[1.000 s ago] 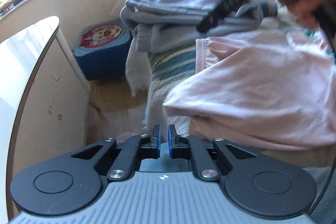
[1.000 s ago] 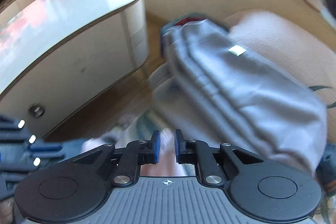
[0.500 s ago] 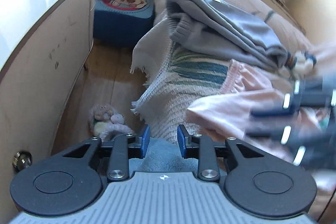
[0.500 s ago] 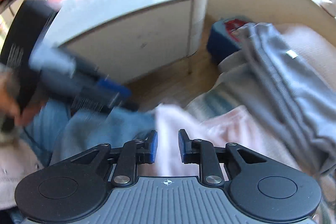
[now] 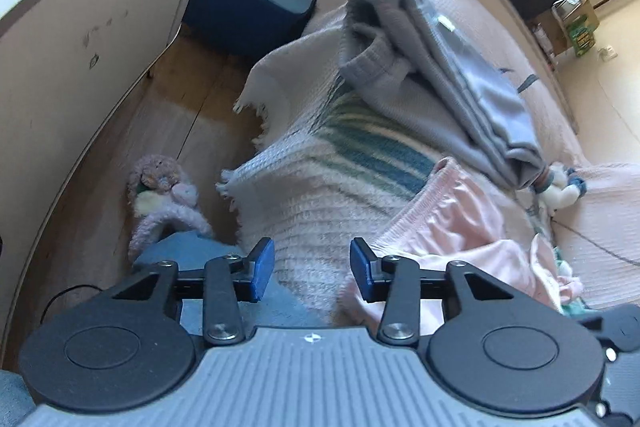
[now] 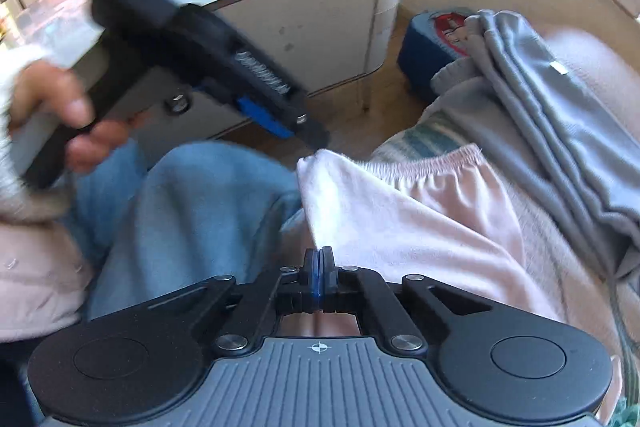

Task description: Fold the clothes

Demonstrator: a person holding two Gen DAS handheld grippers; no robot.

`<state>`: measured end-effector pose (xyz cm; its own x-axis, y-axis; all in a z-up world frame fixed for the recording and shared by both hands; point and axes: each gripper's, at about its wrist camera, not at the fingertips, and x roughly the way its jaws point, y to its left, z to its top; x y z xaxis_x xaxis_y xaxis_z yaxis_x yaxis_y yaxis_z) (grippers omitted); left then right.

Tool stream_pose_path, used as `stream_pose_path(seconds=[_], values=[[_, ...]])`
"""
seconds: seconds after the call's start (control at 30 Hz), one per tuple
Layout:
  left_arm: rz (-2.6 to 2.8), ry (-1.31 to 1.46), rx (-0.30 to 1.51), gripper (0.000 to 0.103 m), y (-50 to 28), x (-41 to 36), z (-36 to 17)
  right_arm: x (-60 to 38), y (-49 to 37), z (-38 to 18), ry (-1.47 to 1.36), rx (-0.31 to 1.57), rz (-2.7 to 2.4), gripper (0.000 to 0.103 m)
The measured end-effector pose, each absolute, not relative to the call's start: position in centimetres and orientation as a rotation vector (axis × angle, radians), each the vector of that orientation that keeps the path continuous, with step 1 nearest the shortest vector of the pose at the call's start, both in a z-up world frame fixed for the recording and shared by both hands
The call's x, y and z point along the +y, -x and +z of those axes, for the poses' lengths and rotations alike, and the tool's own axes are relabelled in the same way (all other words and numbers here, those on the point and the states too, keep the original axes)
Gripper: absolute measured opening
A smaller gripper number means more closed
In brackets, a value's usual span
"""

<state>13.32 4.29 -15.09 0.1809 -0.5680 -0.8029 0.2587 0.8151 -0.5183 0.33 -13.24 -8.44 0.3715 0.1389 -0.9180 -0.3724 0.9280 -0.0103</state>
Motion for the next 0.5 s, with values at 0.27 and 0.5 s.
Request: stream_pose_path(seconds=[0.27,0.5], values=[[-0.61,0.281,1.28,0.043,-12.5,3.8,-15.6,-12.3,0.0,-11.5,0.221,1.212,0.337,0.001],[-0.622,0.227,1.221,0.045,-12.3,3.1,-13.7,-13.6,-0.2,-10.8,0.093,1.202,0.272,0.01]])
